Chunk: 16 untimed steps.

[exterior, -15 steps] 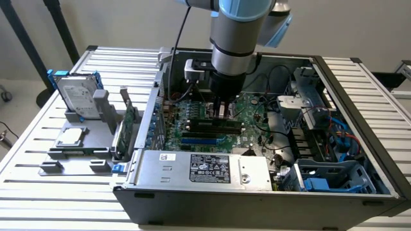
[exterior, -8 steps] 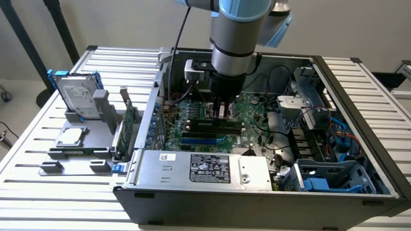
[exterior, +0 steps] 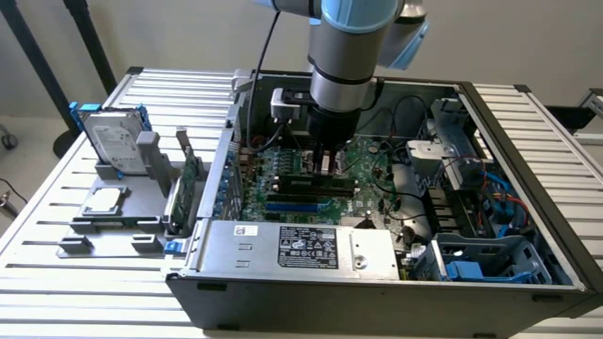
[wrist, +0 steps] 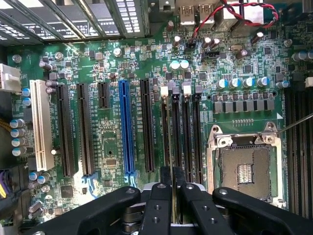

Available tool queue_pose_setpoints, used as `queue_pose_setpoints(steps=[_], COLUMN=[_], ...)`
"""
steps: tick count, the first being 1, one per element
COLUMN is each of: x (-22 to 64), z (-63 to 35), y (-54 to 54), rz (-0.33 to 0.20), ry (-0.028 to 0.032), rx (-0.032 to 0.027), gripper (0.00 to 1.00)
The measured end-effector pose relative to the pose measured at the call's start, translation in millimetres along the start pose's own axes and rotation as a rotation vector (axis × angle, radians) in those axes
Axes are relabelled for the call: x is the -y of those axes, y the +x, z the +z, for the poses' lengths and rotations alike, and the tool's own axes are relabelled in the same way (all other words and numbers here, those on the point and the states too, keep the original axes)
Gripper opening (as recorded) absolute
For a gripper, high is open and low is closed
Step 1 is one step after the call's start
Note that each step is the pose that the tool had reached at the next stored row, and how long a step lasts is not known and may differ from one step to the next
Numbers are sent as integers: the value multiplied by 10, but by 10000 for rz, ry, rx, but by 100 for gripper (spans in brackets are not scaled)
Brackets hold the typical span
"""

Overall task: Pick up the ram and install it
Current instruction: 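Insert the ram into the slot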

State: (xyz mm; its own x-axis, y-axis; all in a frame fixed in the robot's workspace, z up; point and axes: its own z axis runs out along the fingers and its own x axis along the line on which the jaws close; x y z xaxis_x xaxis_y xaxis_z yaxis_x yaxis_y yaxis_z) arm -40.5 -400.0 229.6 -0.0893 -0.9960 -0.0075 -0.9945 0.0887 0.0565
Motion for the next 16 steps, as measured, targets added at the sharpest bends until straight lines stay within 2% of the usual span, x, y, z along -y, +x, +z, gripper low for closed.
queue_pose_setpoints(steps=[16], x=[3], z=[32], y=[-1], rz=[1], ry=[1], rx=[-8], gripper=[14])
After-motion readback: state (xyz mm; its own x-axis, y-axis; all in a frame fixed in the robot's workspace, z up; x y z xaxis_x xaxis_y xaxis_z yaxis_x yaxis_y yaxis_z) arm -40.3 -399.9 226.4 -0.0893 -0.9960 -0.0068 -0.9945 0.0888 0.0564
